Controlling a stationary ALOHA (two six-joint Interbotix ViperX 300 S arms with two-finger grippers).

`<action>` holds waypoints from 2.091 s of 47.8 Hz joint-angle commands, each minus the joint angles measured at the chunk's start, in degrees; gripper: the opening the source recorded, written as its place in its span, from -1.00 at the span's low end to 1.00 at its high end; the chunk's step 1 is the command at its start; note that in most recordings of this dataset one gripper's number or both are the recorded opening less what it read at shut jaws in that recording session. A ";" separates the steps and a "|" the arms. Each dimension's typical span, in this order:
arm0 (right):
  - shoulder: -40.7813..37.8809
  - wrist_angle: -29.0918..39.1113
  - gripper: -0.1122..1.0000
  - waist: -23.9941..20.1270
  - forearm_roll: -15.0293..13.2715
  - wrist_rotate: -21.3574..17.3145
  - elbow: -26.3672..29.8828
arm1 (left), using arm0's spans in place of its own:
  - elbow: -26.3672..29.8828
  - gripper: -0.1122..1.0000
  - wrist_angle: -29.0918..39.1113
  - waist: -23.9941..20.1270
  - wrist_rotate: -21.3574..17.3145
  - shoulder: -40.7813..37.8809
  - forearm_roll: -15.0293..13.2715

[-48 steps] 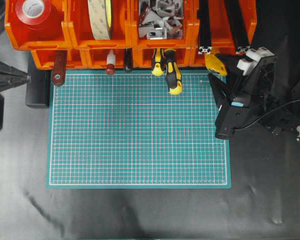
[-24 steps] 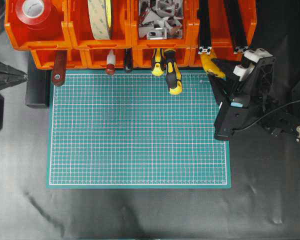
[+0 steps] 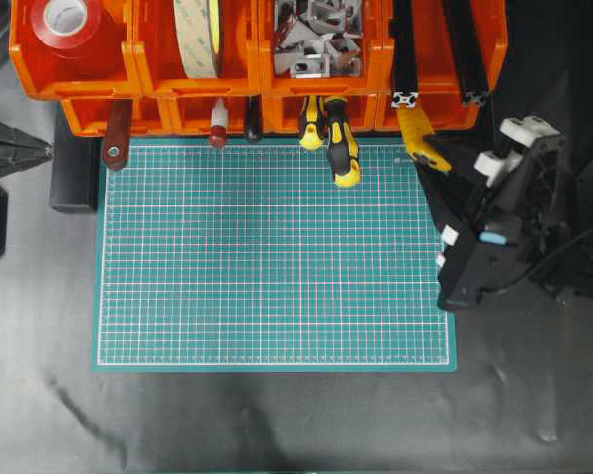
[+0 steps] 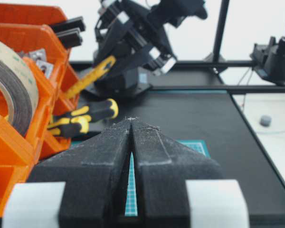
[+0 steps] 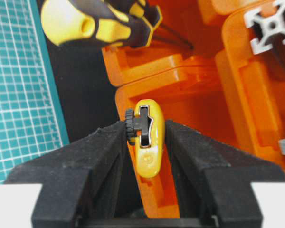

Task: Pick cutter from container rack with right arm.
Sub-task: 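Pull the cutter out of the rack and swing it over the mat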

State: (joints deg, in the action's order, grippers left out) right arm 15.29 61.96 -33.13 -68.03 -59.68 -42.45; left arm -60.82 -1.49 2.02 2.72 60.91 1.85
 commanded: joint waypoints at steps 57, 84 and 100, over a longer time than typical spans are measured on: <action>-15.56 -1.14 -0.30 -14.24 0.18 20.65 31.90 | 1.32 -0.79 2.29 0.09 2.46 1.41 0.18; -22.85 -25.31 -0.30 -2.29 0.18 20.30 27.42 | 1.32 -0.79 2.81 0.18 2.99 1.76 0.18; -25.05 -33.05 -0.30 3.43 0.18 20.21 24.35 | 1.32 -0.79 2.99 0.09 3.08 1.76 0.18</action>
State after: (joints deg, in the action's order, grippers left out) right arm -10.28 30.50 -30.76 -67.41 -39.46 -18.28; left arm -60.82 1.76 2.11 5.63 63.11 1.85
